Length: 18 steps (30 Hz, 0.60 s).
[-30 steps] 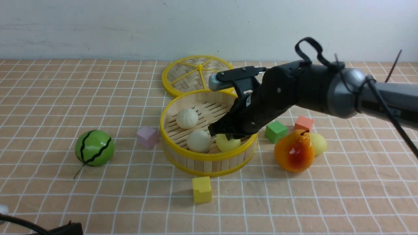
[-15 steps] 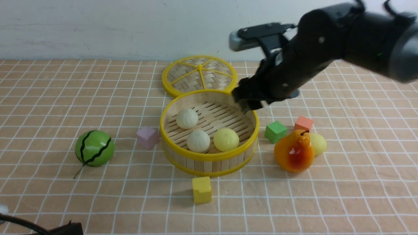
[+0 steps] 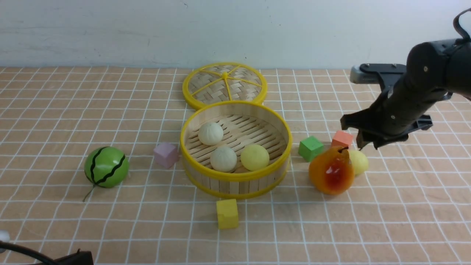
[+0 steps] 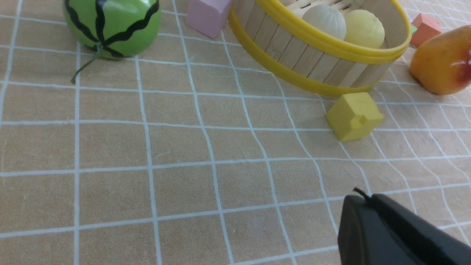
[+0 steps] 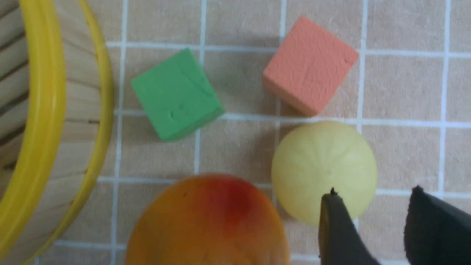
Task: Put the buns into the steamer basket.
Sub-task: Use the right arm to grab a steamed stuffed bun
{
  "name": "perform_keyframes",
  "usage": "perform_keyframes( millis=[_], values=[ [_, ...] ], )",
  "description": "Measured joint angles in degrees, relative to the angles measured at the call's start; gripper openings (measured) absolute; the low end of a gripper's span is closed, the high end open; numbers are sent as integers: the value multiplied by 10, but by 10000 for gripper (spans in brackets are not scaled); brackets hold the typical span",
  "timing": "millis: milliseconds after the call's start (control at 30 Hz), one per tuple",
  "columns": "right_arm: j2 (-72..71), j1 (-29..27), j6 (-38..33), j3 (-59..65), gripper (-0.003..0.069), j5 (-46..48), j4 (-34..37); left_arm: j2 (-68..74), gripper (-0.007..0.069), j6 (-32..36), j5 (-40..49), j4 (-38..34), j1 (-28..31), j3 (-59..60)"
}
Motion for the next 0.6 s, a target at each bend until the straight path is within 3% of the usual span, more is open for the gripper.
perform_keyframes(
  millis=[600],
  values=[
    [58,-10,-16,0,269,-67,44,0,15,0,0,0,0,0]
  ],
)
